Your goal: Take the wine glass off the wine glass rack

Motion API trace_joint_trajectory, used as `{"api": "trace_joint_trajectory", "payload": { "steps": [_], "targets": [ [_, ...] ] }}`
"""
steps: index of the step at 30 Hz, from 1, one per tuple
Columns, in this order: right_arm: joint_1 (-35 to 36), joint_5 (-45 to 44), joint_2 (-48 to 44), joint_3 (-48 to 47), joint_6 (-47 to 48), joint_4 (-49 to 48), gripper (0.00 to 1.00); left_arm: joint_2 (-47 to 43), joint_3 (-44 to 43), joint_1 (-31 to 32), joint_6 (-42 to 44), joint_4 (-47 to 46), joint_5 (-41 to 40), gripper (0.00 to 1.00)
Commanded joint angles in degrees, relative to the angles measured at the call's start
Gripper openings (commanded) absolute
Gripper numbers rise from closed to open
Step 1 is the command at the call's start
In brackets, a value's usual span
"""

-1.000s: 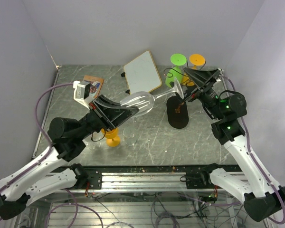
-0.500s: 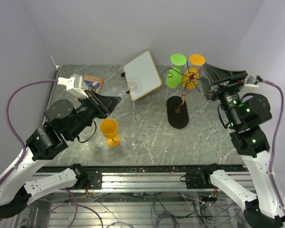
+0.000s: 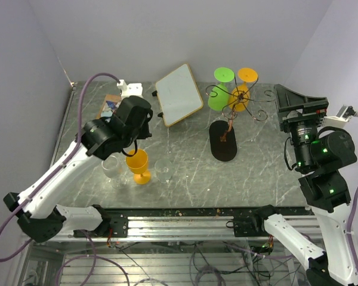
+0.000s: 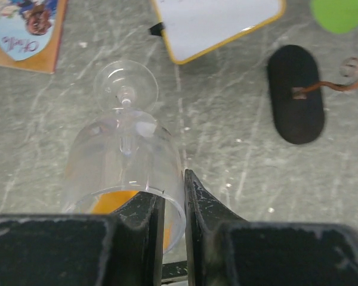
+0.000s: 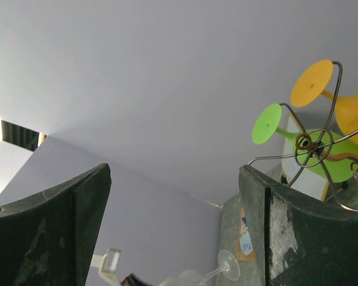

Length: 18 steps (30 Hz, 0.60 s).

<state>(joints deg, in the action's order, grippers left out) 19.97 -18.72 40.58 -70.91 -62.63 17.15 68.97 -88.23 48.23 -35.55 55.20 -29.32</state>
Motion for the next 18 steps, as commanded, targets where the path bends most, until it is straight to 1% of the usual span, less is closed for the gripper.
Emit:
{"api": "trace_joint_trajectory", "payload": {
  "steps": [1, 3, 4, 9, 14, 18],
  "targets": [
    [-0.1, -1.7, -0.1, -1.9, 3.8, 0.9, 0.87, 2.7, -1.5, -7.4, 6.8, 0.9, 5.5, 0.07],
    [-0.1, -1.8, -0.1, -1.9, 4.0, 1.1, 0.87, 4.3, -0.4, -11.4, 8.3, -0.3, 12.0, 0.07],
    [-0.1, -1.8, -0.2, -1.8, 4.1, 1.1, 0.86, 5.2, -0.1, -12.8, 9.0, -0.5, 13.6, 0.07],
    [-0.1, -1.9, -0.2, -1.5, 4.9, 1.0, 0.86, 11.4, 0.4, -16.3, 12.3, -0.3, 21.4, 0.07],
    [-0.1, -0.4, 0.2, -1.4, 5.1, 0.6, 0.86, 14.5, 2.1, -17.6, 13.6, -1.7, 24.9, 0.09],
    [-0.1, 0.3, 0.4, -0.8, 5.1, 0.6, 0.86, 16.4, 3.0, -17.7, 14.2, -1.1, 24.8, 0.09]
  ]
}}
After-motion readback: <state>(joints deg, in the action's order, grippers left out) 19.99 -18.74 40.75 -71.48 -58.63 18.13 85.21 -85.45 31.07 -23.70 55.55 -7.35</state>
